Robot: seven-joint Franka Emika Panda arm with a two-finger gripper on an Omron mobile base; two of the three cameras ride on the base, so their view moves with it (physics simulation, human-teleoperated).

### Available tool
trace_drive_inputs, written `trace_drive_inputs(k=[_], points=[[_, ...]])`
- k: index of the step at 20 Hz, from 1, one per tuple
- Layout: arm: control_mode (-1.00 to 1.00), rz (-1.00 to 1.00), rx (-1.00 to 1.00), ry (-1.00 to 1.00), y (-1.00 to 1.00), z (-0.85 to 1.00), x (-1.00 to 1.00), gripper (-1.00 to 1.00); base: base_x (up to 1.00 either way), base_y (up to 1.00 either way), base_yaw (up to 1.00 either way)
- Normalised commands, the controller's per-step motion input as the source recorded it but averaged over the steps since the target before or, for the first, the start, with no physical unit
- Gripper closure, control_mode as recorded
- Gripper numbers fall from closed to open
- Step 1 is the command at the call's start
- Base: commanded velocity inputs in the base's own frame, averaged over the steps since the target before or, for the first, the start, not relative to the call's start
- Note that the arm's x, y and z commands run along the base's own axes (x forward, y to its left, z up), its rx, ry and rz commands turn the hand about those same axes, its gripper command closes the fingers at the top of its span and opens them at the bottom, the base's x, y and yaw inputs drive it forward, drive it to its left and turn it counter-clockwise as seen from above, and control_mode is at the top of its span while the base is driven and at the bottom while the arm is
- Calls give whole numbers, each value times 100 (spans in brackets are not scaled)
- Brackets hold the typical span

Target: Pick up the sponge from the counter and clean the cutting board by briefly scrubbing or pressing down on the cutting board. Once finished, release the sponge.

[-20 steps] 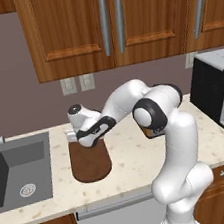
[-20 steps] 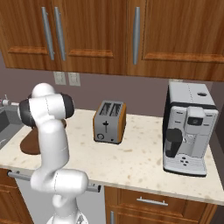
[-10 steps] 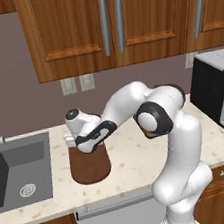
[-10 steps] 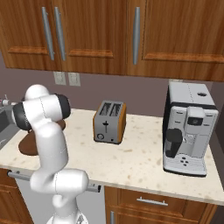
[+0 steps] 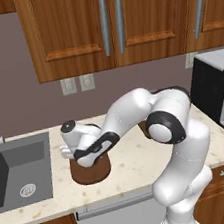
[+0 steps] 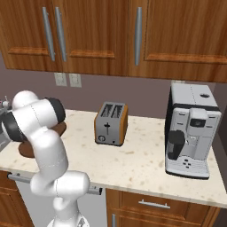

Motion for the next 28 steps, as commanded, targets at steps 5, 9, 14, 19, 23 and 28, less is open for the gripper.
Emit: trace_drive_inputs(k=[5, 9, 14, 19, 23, 28], points=[[-100, -6, 0, 1, 39, -32, -100, 100, 0, 0, 0], [-100, -6, 0, 3, 24, -32, -100, 100, 0, 0, 0], [-100, -8, 0, 4, 0, -26, -50, 100, 0, 0, 0], [-100, -9, -1, 1, -19, -3, -16, 100, 0, 0, 0], [-100, -9, -3, 3, -56, 0, -7, 100, 0, 0, 0], [-100, -6, -5, 1, -88, 0, -26, 100, 0, 0, 0]])
